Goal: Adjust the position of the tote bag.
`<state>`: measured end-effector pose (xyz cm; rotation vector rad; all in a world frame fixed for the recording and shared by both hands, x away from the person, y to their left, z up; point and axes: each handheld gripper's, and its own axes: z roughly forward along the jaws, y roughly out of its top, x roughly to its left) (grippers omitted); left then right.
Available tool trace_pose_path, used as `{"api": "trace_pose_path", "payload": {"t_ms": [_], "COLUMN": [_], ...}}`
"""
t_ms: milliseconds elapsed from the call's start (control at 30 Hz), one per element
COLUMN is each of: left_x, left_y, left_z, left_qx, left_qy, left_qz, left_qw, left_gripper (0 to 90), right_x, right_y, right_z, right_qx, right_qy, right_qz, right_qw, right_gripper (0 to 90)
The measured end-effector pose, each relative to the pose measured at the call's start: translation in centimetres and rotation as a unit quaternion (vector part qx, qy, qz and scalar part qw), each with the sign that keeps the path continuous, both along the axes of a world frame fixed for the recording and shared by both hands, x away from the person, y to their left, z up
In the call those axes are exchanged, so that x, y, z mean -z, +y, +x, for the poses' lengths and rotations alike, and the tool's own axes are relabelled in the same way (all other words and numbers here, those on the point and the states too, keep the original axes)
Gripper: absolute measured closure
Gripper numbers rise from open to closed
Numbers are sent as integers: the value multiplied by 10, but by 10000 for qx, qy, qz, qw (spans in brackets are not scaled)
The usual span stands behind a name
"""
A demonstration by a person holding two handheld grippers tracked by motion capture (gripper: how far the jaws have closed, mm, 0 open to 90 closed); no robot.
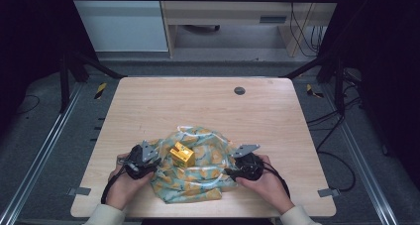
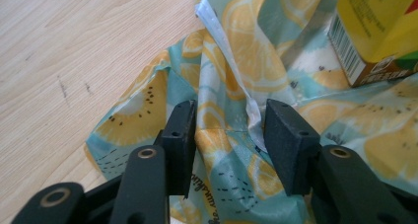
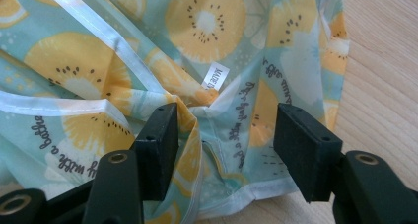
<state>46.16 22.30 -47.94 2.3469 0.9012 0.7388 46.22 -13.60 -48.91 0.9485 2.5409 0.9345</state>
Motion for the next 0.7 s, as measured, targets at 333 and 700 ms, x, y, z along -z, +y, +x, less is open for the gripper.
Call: {"api": "trace_pose_path", "payload": {"t_ms": [333,700], "left_x": [-37,-43], "left_y": [18,55], "left_z": [-16,-12], "left_qx": [-279,-1047], "left_qy": [-891,-1123], "left_qz": [-1629,-1949], "left_qw": [9822,9687], "left_gripper": [317,188], "right_x": [-31,-53], "right_y": [-12,-52], "right_z": [-10,-10], "right_qx": [217,783], "right_qy": [-571,-891], "right_qz": [435,959], "right_qw": [9972,9883], "right_gripper": [225,130]}}
